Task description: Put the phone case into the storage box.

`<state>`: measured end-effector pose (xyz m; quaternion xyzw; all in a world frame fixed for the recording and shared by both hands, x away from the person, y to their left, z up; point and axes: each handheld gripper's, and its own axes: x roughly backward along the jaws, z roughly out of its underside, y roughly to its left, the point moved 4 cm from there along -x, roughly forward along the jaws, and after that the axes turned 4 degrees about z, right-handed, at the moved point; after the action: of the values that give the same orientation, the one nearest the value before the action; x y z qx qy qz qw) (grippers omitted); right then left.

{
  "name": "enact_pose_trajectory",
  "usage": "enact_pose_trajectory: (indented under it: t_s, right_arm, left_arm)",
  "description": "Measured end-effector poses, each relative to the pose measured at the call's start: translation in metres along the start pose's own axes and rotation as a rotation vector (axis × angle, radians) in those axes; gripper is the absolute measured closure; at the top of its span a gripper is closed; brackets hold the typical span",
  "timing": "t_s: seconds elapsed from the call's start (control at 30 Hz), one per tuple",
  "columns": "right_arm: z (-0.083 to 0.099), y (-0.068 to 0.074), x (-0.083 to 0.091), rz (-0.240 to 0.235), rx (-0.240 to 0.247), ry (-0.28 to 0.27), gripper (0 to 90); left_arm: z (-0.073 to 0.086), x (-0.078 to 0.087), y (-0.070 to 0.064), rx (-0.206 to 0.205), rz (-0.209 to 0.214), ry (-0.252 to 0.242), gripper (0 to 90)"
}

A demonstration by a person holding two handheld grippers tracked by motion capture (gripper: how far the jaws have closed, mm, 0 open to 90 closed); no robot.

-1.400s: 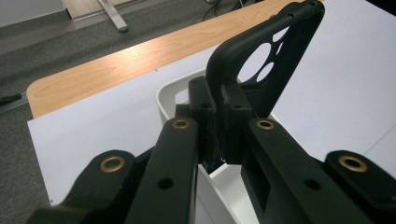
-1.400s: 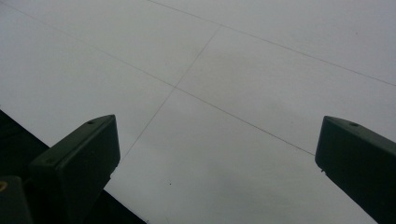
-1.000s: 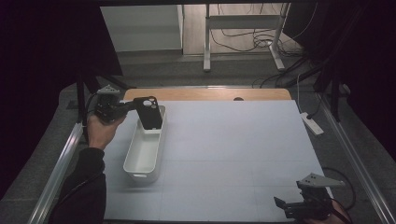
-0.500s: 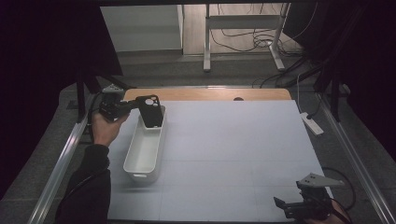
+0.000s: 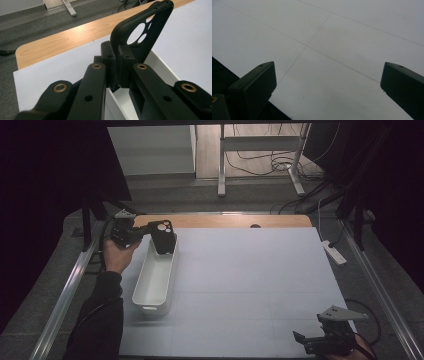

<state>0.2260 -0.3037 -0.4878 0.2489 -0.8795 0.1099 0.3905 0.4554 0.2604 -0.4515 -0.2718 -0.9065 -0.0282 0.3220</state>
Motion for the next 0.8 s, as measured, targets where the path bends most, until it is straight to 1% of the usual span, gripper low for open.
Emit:
enact_pose_trajectory:
  t_s: [0.27,0.6,0.8]
  right_arm:
    - [0.0,0.0,0.001,0.001,0.002,-0.006,0.8]
    - [0.0,0.0,0.0,-0.001,0.003,-0.005,0.8]
    - [0.0,0.0,0.0,-0.001,0.004,-0.004,0.9]
  left_arm:
    - [0.0,-0.008,0.0,-0.007,-0.009,-0.002,85.5]
    - [0.0,-0.014,0.002,-0.034,-0.022,-0.015,85.5]
    - [0.0,-0.015,0.006,-0.029,-0.006,-0.029,85.2]
